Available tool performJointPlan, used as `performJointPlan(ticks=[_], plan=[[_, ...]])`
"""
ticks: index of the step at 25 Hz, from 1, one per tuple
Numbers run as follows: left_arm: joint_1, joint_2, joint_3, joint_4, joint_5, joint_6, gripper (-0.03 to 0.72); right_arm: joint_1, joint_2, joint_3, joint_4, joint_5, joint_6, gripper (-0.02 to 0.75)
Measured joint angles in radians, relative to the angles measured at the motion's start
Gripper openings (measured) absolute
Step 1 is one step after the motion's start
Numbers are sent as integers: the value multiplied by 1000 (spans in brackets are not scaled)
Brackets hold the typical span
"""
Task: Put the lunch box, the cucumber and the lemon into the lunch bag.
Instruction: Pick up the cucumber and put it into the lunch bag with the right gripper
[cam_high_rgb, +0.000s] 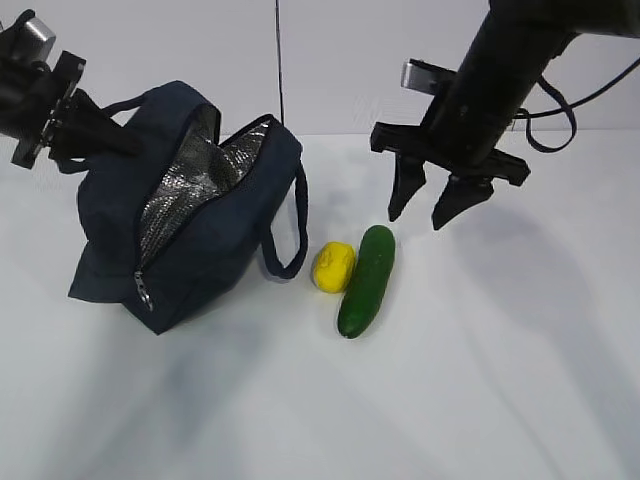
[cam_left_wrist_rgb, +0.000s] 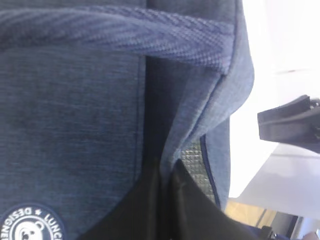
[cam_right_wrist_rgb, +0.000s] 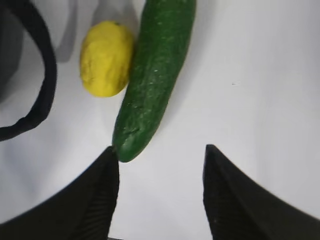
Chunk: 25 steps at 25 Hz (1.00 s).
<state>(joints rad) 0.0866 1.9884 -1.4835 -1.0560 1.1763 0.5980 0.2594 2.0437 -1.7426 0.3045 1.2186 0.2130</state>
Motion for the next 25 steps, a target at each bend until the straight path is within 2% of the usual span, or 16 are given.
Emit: performJointPlan(ticks=[3,10,17,25], plan=[[5,0,0,0,0,0,-8,4,0,0,-56,0,88,403],[5,0,0,0,-2,0,-8,28,0,0,-67,-19,160,410],[5,0,0,0,-2,-2,-8,28,49,-2,-69,-47,166,515],[5,0,0,0,0,-2,-8,28,102,-4,-33,-158,172,531]])
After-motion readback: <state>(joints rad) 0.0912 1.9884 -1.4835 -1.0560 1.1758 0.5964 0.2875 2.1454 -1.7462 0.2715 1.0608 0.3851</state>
